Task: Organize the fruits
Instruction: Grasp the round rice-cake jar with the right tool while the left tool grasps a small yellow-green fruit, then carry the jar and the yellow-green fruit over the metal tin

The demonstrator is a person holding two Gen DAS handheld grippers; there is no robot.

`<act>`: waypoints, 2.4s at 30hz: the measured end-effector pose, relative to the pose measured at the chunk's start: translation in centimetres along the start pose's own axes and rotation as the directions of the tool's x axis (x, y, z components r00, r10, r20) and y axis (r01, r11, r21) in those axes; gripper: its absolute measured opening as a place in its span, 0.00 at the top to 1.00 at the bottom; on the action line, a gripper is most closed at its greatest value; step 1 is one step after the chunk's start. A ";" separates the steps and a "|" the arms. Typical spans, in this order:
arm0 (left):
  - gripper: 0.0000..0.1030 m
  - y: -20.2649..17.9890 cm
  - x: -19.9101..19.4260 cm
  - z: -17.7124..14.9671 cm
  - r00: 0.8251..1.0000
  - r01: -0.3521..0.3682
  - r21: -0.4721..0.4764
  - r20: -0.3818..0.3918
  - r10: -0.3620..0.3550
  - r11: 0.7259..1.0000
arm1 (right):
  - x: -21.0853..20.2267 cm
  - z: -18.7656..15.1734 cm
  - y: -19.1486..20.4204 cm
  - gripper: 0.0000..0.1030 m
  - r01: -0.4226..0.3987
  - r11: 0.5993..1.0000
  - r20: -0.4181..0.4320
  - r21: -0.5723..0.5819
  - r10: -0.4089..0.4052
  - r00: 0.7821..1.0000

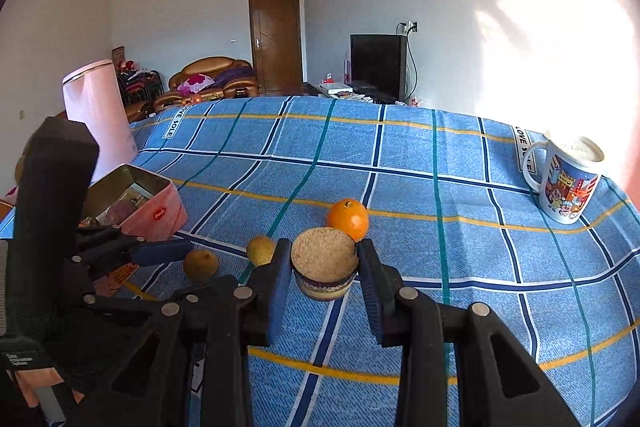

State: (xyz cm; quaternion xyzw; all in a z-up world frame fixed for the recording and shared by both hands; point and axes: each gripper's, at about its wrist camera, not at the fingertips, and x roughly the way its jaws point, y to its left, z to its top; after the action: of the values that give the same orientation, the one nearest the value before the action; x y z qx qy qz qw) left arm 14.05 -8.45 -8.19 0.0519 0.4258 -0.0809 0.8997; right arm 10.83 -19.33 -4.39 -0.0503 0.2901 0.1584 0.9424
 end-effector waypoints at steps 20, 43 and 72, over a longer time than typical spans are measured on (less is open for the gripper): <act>0.73 2.3 -3.6 -0.5 0.977 0.114 -0.077 0.188 -0.097 0.991 | -1.8 -0.3 -0.3 0.66 -0.076 0.997 0.102 -0.004 0.076 0.992; 0.73 2.3 -6.7 -1.6 0.934 0.068 -0.071 0.354 -0.039 0.995 | -3.8 -0.7 -0.1 0.66 -0.083 0.996 0.205 -0.026 0.086 0.975; 0.73 2.2 -8.9 -2.8 0.884 0.039 -0.069 0.468 -0.002 0.997 | -5.7 -1.3 0.7 0.66 -0.051 0.997 0.295 -0.064 0.068 0.953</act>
State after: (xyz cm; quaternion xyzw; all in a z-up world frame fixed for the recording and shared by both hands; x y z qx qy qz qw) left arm 6.82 -4.90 -2.98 -0.0080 0.1998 -0.0843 0.9762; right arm 5.47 -20.45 -2.25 -0.0434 0.1422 0.2004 0.9684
